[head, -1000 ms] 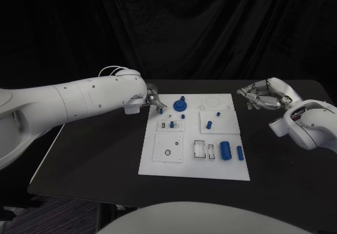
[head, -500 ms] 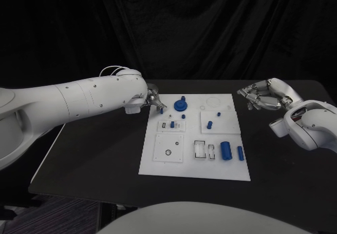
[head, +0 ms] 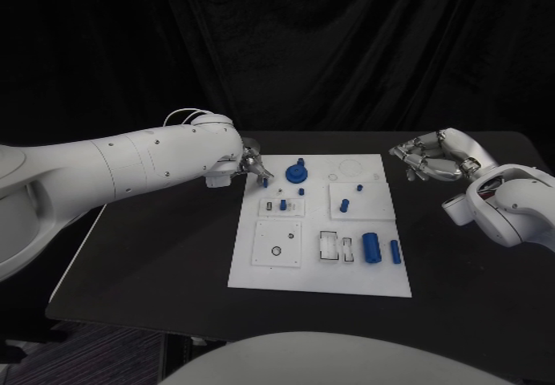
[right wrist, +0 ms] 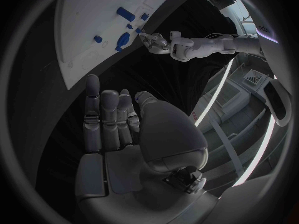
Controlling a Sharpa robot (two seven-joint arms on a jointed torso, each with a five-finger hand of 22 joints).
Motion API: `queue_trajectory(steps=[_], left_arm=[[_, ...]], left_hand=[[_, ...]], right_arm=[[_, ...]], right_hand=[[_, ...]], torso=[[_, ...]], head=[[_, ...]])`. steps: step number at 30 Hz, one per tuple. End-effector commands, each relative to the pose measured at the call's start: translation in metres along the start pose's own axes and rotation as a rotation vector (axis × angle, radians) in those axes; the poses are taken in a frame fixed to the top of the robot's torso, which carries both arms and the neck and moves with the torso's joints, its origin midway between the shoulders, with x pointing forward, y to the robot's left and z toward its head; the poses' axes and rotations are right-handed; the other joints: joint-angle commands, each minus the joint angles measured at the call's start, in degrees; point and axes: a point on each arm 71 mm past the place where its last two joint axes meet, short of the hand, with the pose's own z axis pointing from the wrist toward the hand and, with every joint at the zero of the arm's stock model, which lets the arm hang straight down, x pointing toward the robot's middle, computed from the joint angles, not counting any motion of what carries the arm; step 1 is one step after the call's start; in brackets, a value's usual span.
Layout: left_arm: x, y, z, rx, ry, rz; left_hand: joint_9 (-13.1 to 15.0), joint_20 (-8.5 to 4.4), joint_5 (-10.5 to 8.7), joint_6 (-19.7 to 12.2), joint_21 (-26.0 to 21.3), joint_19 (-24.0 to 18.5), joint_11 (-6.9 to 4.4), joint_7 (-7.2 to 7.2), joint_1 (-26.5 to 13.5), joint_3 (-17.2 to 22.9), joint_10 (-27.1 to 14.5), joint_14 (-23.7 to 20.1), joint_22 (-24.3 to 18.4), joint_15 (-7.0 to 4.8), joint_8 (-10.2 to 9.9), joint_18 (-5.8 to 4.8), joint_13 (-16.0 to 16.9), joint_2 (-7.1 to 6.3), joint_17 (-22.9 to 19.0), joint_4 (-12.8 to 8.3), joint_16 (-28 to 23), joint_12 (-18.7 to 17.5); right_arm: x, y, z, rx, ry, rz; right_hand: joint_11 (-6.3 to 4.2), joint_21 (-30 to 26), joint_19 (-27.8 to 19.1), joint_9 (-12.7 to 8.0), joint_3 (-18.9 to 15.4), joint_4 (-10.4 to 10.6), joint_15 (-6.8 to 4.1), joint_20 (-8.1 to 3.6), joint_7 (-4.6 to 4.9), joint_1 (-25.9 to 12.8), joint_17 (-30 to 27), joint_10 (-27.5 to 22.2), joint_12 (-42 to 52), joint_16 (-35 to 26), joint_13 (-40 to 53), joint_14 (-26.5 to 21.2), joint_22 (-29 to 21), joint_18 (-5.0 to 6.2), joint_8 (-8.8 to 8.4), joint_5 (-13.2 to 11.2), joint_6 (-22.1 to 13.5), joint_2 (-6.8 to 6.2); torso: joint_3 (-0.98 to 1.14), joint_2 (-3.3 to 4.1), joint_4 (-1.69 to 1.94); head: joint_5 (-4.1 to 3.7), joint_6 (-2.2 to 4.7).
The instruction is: Assemble the parts on the task board
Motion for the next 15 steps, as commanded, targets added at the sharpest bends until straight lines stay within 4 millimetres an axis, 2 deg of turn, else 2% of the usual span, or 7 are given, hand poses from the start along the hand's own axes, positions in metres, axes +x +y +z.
queue_trajectory(steps=[1,6,15], left_arm=[[0.0016,-0.0007,0.0011,0.007,0.01,0.009],[0.0016,-0.0002,0.0016,0.007,0.008,0.007],[0.0024,0.0016,0.002,0.001,0.019,0.011]], left_hand=[[-0.08,0.06,0.33,0.35,-0.34,-0.52,0.11,-0.08,0.74,0.46,6.07,5.85,4.38,0.24,-0.39,0.9,15.09,-0.05,15.08,-0.21,0.15,0.2],[-0.13,0.02,0.44,0.33,-0.31,-0.46,0.07,-0.13,1.13,1.4,6.07,5.85,4.5,0.2,-0.52,0.87,15.09,0.21,15.08,-0.79,0.15,0.2],[-0.14,-0.03,1.22,0.36,-0.42,-0.49,0.01,-0.19,1.42,2.66,6.07,5.85,4.51,0.15,-0.63,0.89,15.09,0.16,15.08,-1.6,0.15,0.2]], right_arm=[[0.0016,-0.0012,-0.0005,0.015,0.01,0.001],[0.0023,-0.0011,-0.0001,0.015,0.016,0.002],[0.0031,-0.0019,-0.0003,0.014,0.02,0.003]], right_hand=[[0.01,-0.29,0.51,-0.07,0.42,-0.02,-0.15,0.04,0.09,0.59,-0.11,-0.61,-0.19,0.16,-0.09,0.1,0.07,0.54,-0.23,0.28,-0.15,0.16],[0.0,-0.33,0.52,-0.08,0.64,-0.08,-0.15,0.03,0.09,0.81,-0.2,-0.7,-0.24,0.12,-0.22,0.05,0.11,0.53,-0.22,0.47,-0.14,0.1],[0.0,-0.47,0.55,-0.09,1.37,-0.3,-0.17,0.01,0.1,1.56,-0.23,-0.76,-0.22,0.15,-0.39,0.02,0.28,0.53,-0.21,1.2,-0.11,-0.2]], torso=[[-0.03,0.03,0.02],[-0.03,0.06,-0.05],[0.01,0.14,0.04]], head=[[0.03,-0.01],[0.04,-0.01],[-0.17,-0.01]])
